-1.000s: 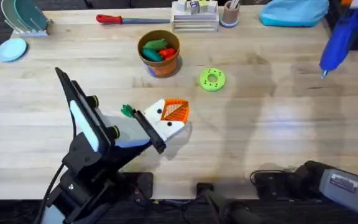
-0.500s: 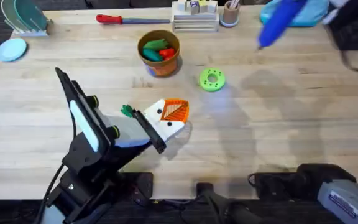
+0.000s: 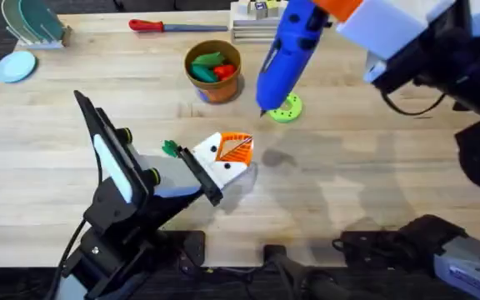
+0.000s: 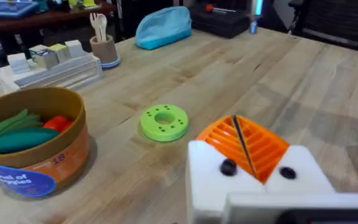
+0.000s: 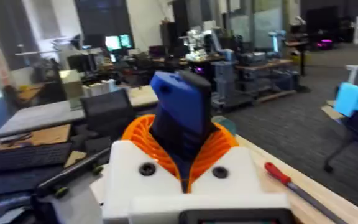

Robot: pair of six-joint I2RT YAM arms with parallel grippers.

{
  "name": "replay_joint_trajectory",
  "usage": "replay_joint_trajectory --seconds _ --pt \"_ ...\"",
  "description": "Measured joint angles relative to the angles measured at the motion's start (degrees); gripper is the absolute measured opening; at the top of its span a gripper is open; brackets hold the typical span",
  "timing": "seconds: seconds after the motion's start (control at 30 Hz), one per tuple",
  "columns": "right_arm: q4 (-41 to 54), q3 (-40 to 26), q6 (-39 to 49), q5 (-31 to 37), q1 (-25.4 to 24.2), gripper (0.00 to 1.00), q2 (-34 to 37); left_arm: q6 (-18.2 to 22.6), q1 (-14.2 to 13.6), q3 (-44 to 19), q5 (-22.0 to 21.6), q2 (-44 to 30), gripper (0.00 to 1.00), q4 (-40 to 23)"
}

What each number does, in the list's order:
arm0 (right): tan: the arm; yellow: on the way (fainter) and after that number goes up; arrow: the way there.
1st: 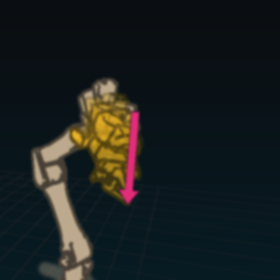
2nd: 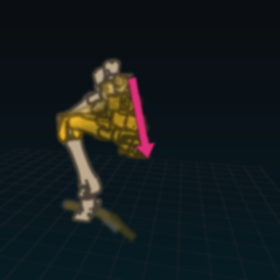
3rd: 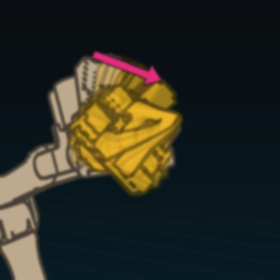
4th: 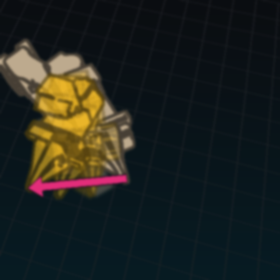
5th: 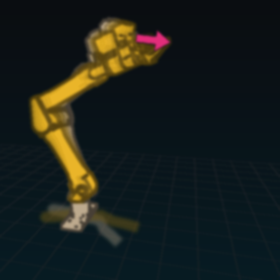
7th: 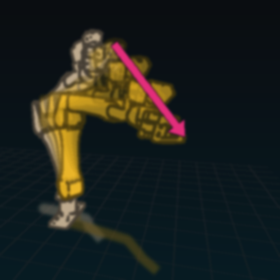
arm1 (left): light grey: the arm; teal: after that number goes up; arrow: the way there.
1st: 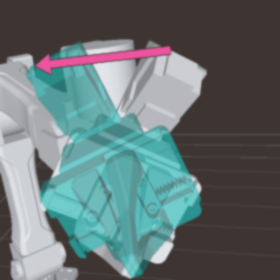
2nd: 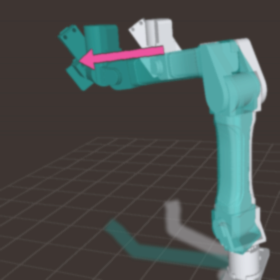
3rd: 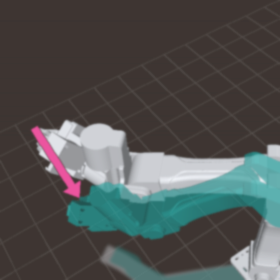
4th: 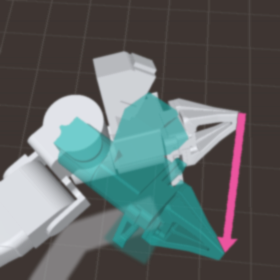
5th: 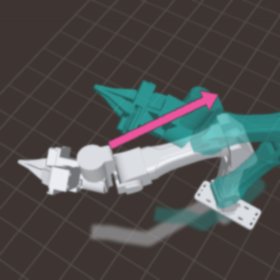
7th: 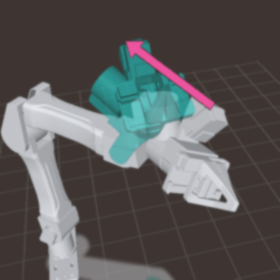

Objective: Pick up the gripper from the table and insert it into the empty holder that is missing its gripper. Then pick up a screw, insert it into the mounting hole, and use the screwdriver to tighten it. Finally, clean up the table by picking up the vegetable and placing it into the bucket.

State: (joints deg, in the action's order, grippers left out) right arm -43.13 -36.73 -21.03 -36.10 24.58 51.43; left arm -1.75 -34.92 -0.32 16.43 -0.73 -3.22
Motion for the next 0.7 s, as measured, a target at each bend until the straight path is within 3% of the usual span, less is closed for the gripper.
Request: replay_joint_trajectory --seconds 0.4,0.7 --pt "-8.26 0.00 -0.14 -0.17 11.34 0.020 7.38 -0.88 0.00 0.00 0.00 0.00 0.013 0.00" --pt "-12.31 0.00 1.62 -0.15 14.53 0.020 13.97 -0.88 0.00 0.00 0.00 0.00 0.013 0.00"
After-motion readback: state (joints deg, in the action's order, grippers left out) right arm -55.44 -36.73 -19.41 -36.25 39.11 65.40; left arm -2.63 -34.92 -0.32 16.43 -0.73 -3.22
